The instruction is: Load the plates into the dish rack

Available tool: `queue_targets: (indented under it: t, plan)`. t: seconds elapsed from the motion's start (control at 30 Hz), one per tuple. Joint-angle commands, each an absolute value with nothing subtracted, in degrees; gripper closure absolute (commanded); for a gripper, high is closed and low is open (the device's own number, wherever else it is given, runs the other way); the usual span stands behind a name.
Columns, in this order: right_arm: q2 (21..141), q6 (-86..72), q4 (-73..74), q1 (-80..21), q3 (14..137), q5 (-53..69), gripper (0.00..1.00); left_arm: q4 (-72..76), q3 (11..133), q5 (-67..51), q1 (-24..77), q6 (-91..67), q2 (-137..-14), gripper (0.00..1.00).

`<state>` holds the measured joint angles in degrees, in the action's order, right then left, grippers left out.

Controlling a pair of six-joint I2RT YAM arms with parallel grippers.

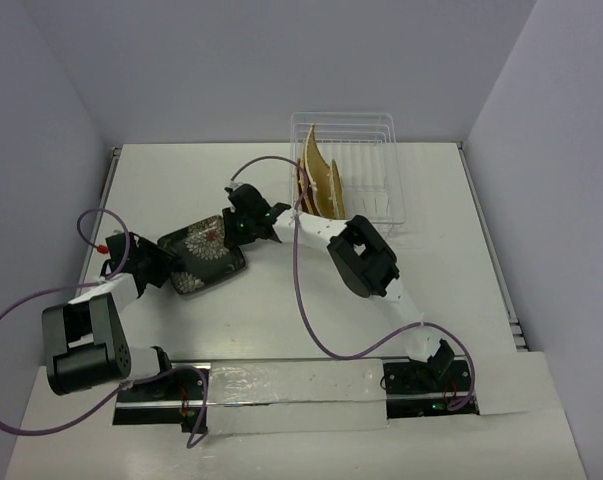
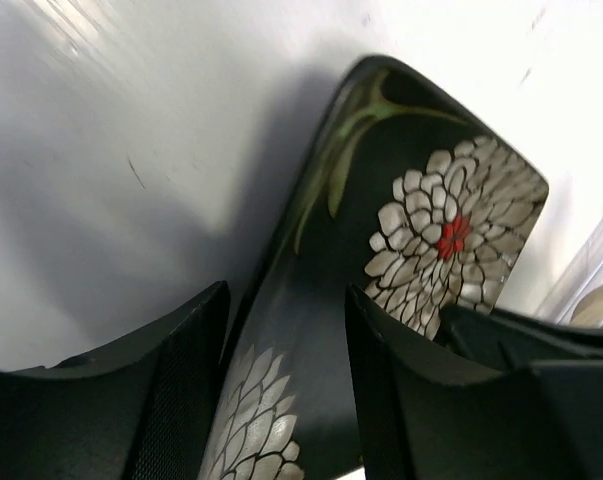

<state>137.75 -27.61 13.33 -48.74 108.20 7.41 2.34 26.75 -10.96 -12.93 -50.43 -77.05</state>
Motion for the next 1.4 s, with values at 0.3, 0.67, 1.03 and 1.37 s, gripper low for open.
queue_targets:
  t: [0.3, 0.67, 1.03, 1.37]
  plan:
    - [136.38, -22.82, 14.48, -50.17, 103.19, 18.70, 0.76, 12.91, 24.95, -32.11, -3.87, -49.94, -68.40, 0.52]
    - [131.29, -24.63, 10.85, -48.43, 98.76, 24.59, 0.88, 13.39, 27.94, -29.77, -0.34, -48.18, -59.85, 0.53]
    - [129.26, -25.75, 5.90, -48.43, 92.33, 27.95, 0.91, 25.05, 24.44, -30.74, 2.01, -55.74, -63.82, 0.69]
    - [124.54, -22.26, 1.84, -48.34, 87.30, 26.16, 0.83, 24.16, 25.92, -30.62, 2.38, -53.58, -59.90, 1.00]
